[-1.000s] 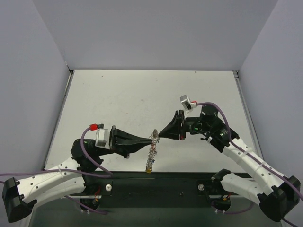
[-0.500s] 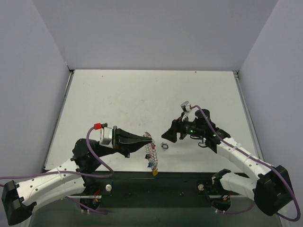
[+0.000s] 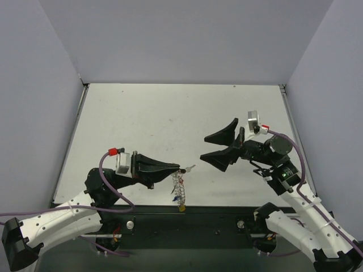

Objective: Put the keys on the keyring

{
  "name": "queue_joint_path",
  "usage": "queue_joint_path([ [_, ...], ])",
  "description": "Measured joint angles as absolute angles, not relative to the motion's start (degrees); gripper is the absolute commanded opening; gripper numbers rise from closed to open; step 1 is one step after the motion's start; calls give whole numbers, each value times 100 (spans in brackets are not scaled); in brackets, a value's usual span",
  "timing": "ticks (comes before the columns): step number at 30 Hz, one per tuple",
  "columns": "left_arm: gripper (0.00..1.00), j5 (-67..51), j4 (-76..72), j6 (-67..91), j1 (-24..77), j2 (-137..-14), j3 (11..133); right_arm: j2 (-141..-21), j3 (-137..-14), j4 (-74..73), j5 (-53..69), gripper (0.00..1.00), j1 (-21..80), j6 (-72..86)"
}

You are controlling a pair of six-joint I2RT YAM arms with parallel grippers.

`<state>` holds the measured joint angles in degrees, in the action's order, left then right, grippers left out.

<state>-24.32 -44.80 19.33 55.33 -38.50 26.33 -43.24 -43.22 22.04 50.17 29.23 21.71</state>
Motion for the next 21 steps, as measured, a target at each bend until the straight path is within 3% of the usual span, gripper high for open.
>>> queue_joint_path([
  [4,0,-2436,-4759,1999,5529,-3874,2633,-4659,-4351,3122,5647,59,2969,2902],
  [16,2,-1927,-4252,1949,5527,-3813,2593,-4945,-4530,1870,5253,66,3378,2178],
  [19,28,-1433,-3699,1931,5511,-3667,2440,-4954,-4464,1378,4735,73,3380,1997],
  [20,49,-1258,-3474,1938,5505,-3634,2405,-4967,-4442,1151,4491,74,3380,1946],
  [21,57,-1122,-3295,1933,5502,-3616,2386,-5002,-4418,915,4171,74,3374,1914],
])
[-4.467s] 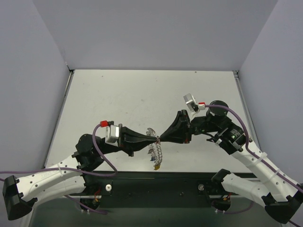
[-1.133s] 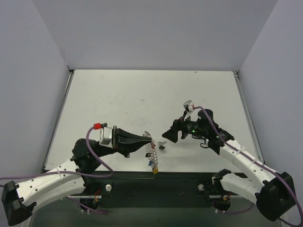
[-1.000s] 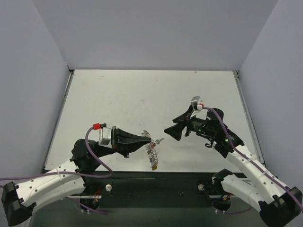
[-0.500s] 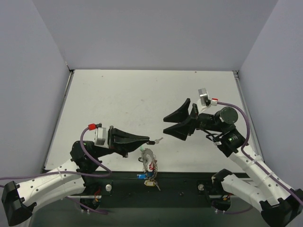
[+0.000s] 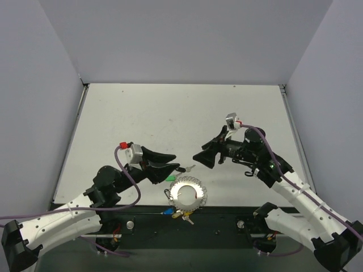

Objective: Put the keys on the keyring

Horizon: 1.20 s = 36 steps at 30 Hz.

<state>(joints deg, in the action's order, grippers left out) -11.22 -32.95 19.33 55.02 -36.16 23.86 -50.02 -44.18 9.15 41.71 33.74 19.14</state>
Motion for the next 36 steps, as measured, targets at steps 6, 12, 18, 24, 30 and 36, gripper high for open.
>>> queue_joint_path([
  [6,77,-338,-2053,2375,5424,-3938,2386,-5638,-4285,-213,2775,70,3177,2073],
  [12,79,-213,-958,2930,5105,-4880,2617,-6298,-3752,-797,2329,60,3225,2318],
  [18,79,-548,-819,3238,4753,-5280,2624,-6460,-3264,-893,2314,49,3691,2543],
  [24,79,-755,-845,3343,4587,-5349,2624,-6984,-3216,-587,2311,45,3913,2740],
  [30,79,-854,-858,3376,4521,-5347,2624,-7662,-3240,-290,2281,38,3986,2834],
  [36,79,-991,-939,3387,4471,-5345,2624,-7856,-3269,-161,2248,31,3986,2840],
])
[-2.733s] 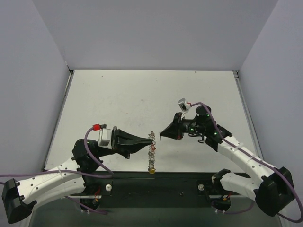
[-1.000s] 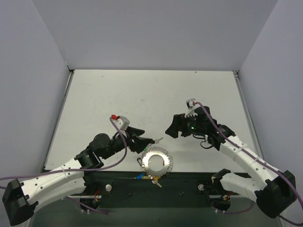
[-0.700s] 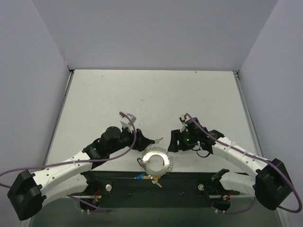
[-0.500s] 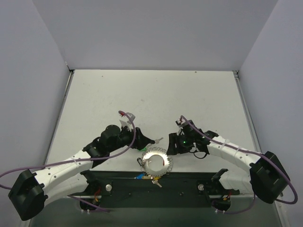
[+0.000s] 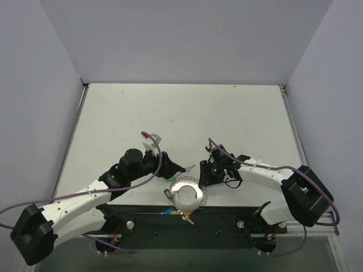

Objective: Put the keys on the keyring

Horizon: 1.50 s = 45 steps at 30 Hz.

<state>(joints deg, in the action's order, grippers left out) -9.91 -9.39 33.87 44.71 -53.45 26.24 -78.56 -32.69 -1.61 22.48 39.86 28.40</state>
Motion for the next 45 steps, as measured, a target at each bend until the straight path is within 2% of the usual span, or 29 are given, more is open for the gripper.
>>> queue_joint_path([
  [3,79,-1057,-1013,3387,4451,-5343,2624,-7922,-3271,-45,2248,24,3992,2845],
  [6,78,-1118,-1046,3387,4447,-5343,2624,-8049,-3280,99,2270,13,4018,2853],
  [8,78,-1144,-1055,3389,4447,-5343,2624,-8106,-3284,139,2283,2,4021,2856],
  [9,78,-1162,-1055,3387,4447,-5343,2624,-8132,-3297,156,2296,0,4023,2858],
  [18,78,-1203,-1055,3380,4440,-5225,2617,-8016,-3435,-75,2305,0,4023,2670],
  [26,78,-1240,-1048,3162,4399,-4906,2615,-7096,-4143,-622,2561,0,4023,1623],
  [36,78,-1503,-965,2486,4377,-4416,2915,-5852,-4890,-1059,3627,0,4023,121],
  [45,75,-2410,-1116,2156,4366,-4482,3413,-5673,-5207,-1481,4265,0,4023,-493],
])
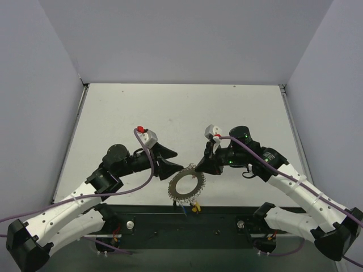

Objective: Put the keys on the keyring

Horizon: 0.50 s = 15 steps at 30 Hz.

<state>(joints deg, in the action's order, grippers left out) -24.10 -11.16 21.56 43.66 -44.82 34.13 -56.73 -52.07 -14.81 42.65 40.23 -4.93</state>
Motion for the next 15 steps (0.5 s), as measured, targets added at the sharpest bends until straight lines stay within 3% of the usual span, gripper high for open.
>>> queue_joint_path([
  [7,72,-3459,-1179,2180,4366,-5046,3428,-5704,-5389,-1570,4233,0,4023,-554],
  [10,64,-3575,-1179,2167,4366,-5094,3430,-5704,-5443,-1570,4213,0,4023,-569],
  [11,57,-3610,-1179,2161,4366,-5098,3437,-5704,-5461,-1570,4191,0,4023,-567],
  [12,41,-3642,-1181,2161,4366,-5111,3450,-5704,-5468,-1568,4178,0,4023,-567],
  [14,24,-3717,-1194,2132,4366,-5155,3481,-5704,-5470,-1568,4147,0,4023,-567],
  [15,2,-3752,-1210,2158,4366,-5186,3489,-5704,-5470,-1570,4139,0,4023,-567],
])
